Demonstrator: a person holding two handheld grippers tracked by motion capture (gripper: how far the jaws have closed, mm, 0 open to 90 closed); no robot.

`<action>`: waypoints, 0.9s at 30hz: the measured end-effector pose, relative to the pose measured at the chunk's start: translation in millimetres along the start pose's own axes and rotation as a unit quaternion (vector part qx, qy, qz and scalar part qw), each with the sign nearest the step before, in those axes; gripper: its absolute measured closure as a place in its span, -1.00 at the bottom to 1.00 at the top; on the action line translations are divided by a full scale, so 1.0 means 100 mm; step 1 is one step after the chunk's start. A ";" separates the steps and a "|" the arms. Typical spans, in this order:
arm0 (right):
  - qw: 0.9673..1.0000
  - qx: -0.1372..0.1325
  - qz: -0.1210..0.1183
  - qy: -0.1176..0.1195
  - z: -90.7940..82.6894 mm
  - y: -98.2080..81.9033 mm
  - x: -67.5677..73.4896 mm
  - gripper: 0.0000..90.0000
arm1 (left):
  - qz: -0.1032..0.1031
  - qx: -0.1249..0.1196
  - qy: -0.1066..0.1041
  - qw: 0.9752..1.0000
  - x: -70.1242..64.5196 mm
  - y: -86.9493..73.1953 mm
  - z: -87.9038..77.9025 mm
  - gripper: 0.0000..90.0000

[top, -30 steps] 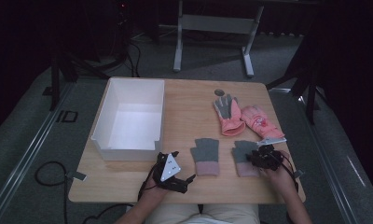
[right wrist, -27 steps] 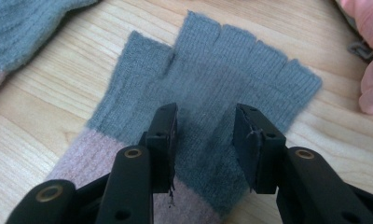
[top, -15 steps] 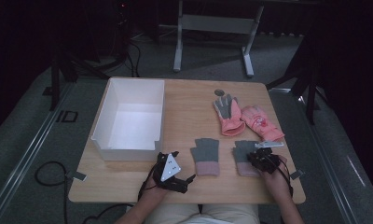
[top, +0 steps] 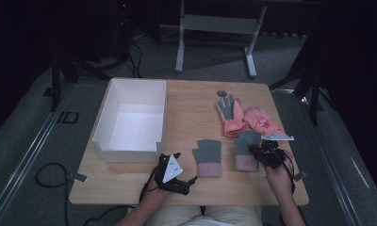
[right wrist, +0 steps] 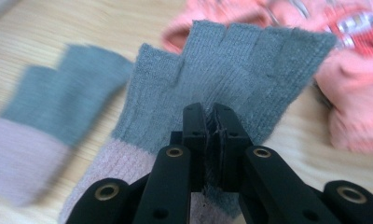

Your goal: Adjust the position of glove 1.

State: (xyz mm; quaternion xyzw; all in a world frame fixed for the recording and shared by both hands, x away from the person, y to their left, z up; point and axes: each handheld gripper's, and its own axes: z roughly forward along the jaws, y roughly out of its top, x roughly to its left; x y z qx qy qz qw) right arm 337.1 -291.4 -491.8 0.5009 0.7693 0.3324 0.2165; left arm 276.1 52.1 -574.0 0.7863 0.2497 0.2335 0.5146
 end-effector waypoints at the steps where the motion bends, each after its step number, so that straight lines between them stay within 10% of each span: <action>1: 1.000 -0.005 -0.003 -0.001 -0.02 0.04 0.04 0.88 | 0.000 0.000 0.000 1.000 0.00 0.00 0.00 -1.00; 15: 0.997 -0.045 -0.037 0.045 -0.05 0.52 0.67 0.88 | -0.001 -0.001 -0.001 1.000 0.00 0.00 0.00 -1.00; 27: 0.996 -0.003 -0.039 0.083 0.31 0.33 0.92 0.88 | 0.001 -0.001 -0.003 1.000 0.00 0.00 0.00 -1.00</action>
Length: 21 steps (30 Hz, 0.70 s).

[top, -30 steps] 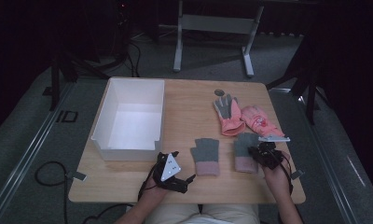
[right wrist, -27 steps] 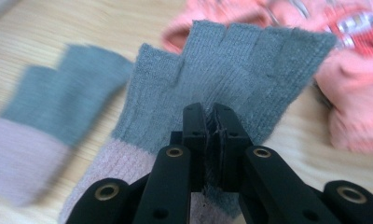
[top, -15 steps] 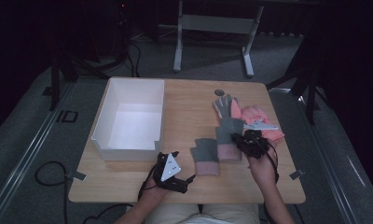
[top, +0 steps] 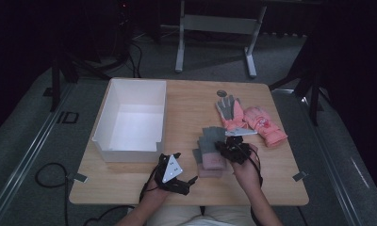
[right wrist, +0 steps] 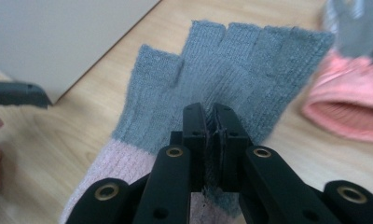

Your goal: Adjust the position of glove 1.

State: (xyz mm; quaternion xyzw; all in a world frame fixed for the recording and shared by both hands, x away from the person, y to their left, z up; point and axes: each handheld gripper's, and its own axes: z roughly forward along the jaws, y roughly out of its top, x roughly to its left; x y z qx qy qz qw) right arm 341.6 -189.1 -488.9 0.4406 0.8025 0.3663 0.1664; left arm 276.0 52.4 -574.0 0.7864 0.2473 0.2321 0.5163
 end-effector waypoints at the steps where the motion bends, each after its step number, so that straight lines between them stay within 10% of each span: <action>1: 1.000 0.009 -0.001 0.001 0.07 -0.06 0.03 0.88 | 0.000 0.000 0.000 1.000 0.00 0.00 0.00 -1.00; 21: 0.998 0.050 0.020 0.014 0.42 -0.28 0.02 0.86 | -0.004 0.001 0.000 1.000 0.01 0.00 0.00 -1.00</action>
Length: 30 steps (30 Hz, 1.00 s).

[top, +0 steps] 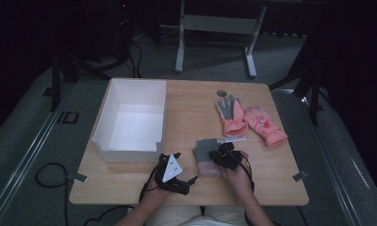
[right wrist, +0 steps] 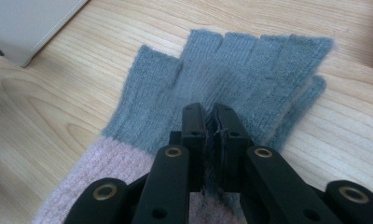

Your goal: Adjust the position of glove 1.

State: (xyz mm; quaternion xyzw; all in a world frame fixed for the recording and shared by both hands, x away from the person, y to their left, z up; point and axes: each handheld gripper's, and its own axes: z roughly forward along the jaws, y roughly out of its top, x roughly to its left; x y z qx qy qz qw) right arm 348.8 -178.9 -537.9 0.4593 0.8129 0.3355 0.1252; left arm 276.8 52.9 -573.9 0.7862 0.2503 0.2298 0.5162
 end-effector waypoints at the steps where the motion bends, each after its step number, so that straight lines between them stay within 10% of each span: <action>1: 1.000 0.004 -0.002 0.001 0.01 0.00 -0.01 0.84 | 0.000 0.001 0.001 1.000 0.00 0.00 0.00 -1.00; 19: 1.000 -0.020 -0.001 -0.004 -0.15 -0.02 -0.08 0.44 | 0.009 0.014 -0.011 1.000 -0.02 0.02 0.03 -0.97; 26: 0.999 -0.044 -0.001 -0.015 -0.44 0.00 -0.27 0.43 | 0.040 0.063 -0.081 0.994 -0.05 0.17 0.05 -0.97; 30: 0.999 -0.050 -0.002 -0.015 -0.55 0.00 -0.39 0.43 | 0.022 0.063 -0.107 0.992 -0.08 0.34 0.07 -0.96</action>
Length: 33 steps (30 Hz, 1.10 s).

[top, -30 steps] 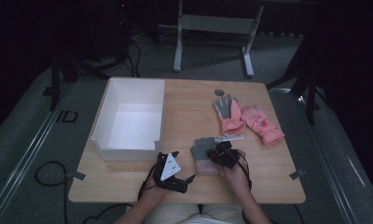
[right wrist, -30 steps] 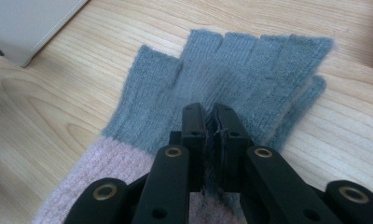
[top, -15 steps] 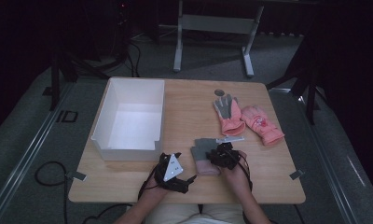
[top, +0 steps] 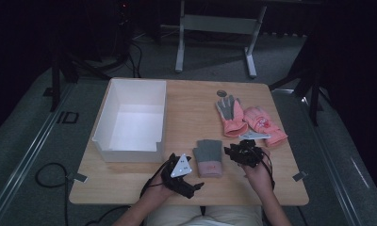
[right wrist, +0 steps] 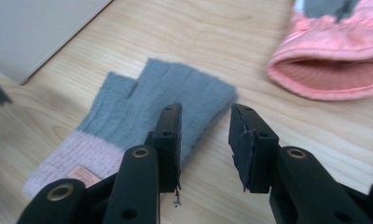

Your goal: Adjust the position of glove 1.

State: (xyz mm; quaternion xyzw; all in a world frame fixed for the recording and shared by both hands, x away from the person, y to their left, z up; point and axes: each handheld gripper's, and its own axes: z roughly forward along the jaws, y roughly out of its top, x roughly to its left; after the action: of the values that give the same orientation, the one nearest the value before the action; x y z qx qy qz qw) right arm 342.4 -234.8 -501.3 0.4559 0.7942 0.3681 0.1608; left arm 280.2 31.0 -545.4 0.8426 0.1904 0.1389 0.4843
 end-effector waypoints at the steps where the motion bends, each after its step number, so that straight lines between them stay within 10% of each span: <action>1: 1.000 -0.001 0.000 0.003 -0.02 0.01 -0.02 0.43 | 0.000 0.003 -0.004 1.000 0.00 0.04 0.01 -0.96; 8: 1.000 -0.014 0.007 0.017 -0.05 0.09 -0.11 0.44 | 0.040 0.005 -0.026 0.999 0.02 0.23 0.13 -0.69; 17: 0.999 0.002 0.040 0.026 0.33 0.23 -0.20 0.36 | 0.130 0.061 -0.045 0.989 0.10 0.27 0.44 -0.51; 23: 0.998 0.034 0.058 0.020 0.63 0.18 -0.20 0.22 | 0.193 0.102 -0.023 0.976 0.01 0.18 0.54 -0.38; 33: 0.996 0.056 0.073 0.014 0.81 0.11 -0.18 0.10 | 0.222 0.106 -0.007 0.969 0.07 0.09 0.56 -0.12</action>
State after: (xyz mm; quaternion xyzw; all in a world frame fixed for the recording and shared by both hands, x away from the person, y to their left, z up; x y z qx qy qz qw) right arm 406.4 -210.6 -549.9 0.5155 0.7804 0.3406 0.0963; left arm 311.2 -13.0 -565.2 0.9112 0.0084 0.2160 0.3507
